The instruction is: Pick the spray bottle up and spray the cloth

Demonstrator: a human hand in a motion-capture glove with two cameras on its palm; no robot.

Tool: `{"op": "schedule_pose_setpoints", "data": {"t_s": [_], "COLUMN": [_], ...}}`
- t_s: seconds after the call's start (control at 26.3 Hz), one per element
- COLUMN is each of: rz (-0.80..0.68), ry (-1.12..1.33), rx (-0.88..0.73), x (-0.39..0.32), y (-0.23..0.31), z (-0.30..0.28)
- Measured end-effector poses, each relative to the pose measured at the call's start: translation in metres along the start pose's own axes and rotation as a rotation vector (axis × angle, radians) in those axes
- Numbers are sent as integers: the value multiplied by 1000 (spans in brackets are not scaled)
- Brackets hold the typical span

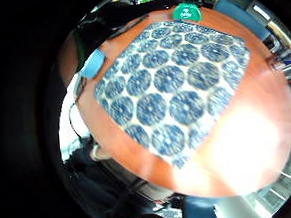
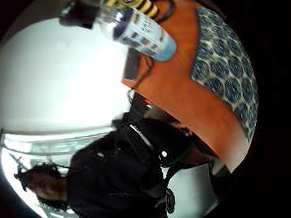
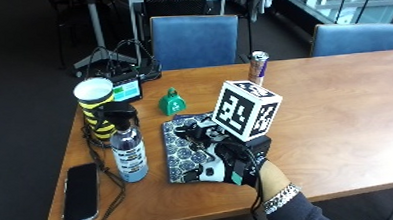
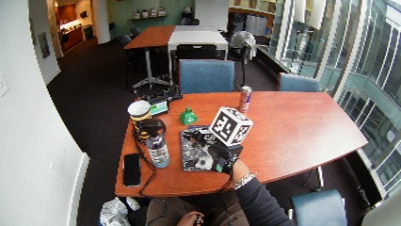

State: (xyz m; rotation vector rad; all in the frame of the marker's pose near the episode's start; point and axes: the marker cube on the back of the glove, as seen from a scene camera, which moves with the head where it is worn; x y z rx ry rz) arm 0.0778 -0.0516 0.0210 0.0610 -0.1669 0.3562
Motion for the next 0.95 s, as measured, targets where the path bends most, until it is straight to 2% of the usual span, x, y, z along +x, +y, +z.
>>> {"op": "schedule_pose_setpoints", "data": {"t_s": [0.53, 0.76, 0.95], "rz": [-152, -263, -291], "ry": [210, 280, 278], "rx": [32, -11, -35], "x": [-71, -95, -99], "y": [82, 101, 106], "z": [-39, -34, -28]}}
